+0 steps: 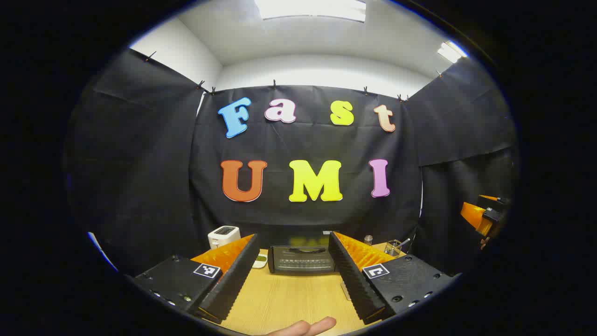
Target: Open the electric oven with the left hand, put the food in, and close the electric oven.
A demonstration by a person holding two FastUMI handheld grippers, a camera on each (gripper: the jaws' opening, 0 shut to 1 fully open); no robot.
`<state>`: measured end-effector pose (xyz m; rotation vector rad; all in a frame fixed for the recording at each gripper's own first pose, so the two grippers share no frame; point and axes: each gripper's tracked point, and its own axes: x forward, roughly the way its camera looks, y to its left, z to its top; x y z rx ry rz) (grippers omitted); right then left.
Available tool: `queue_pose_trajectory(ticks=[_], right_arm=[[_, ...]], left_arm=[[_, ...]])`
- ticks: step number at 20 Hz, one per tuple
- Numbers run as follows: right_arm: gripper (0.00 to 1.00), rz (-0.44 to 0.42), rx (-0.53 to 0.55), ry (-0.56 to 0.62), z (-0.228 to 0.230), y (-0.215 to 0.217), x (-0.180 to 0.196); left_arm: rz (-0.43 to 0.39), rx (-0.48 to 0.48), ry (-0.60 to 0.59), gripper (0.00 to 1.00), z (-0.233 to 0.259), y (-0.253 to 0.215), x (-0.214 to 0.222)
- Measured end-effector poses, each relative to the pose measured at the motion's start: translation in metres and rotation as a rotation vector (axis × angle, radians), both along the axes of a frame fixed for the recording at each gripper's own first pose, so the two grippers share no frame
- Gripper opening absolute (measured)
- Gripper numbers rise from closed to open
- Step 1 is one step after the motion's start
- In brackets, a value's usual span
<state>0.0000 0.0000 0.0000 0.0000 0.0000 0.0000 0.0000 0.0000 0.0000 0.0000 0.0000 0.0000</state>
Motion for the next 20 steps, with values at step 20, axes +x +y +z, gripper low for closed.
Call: queue_pose_trajectory(ticks=[20], right_arm=[[1.00, 0.037, -0.019, -0.015, -0.012, -0.011, 0.057]], left_arm=[[-0.017, -0.081, -0.006, 0.95, -0.014, -0.020, 0.102]])
